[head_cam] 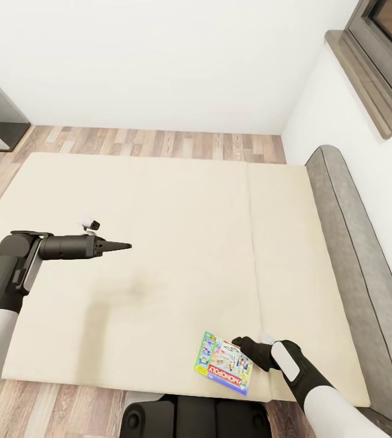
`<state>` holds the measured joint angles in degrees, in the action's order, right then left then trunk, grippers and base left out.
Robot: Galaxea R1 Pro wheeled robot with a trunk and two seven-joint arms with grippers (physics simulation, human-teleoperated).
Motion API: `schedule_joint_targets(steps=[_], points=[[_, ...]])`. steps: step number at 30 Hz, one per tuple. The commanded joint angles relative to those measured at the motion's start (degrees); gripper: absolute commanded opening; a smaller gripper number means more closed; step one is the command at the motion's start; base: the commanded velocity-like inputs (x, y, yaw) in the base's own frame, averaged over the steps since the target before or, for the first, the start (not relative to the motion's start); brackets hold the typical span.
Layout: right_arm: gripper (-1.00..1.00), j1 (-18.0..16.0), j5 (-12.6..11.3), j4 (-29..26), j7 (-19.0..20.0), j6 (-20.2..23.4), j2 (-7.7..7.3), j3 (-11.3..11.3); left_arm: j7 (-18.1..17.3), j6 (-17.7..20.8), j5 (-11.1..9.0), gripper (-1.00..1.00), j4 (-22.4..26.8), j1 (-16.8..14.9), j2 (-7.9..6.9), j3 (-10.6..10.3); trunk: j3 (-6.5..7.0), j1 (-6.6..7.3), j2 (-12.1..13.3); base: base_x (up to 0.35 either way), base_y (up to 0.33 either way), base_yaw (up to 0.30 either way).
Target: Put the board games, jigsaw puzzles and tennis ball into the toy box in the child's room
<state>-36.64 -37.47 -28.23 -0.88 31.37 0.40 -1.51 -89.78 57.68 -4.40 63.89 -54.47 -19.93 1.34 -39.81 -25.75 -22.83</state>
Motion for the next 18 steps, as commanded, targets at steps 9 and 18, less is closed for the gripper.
schedule_joint_targets(steps=[9,18], points=[[1.00,-0.14,-0.15,-0.07,-0.01,0.27,0.70,-0.16,-0.22,0.65,0.01,1.00,0.00,-0.02,-0.04,-0.03,-0.07,-0.03,-0.09,0.000,0.000,0.000],[1.00,-0.27,-0.15,-0.07,0.09,0.27,0.90,-0.16,-0.22,0.64,0.01,1.00,0.00,-0.02,-0.04,-0.03,-0.07,-0.03,-0.09,0.000,0.000,0.000]])
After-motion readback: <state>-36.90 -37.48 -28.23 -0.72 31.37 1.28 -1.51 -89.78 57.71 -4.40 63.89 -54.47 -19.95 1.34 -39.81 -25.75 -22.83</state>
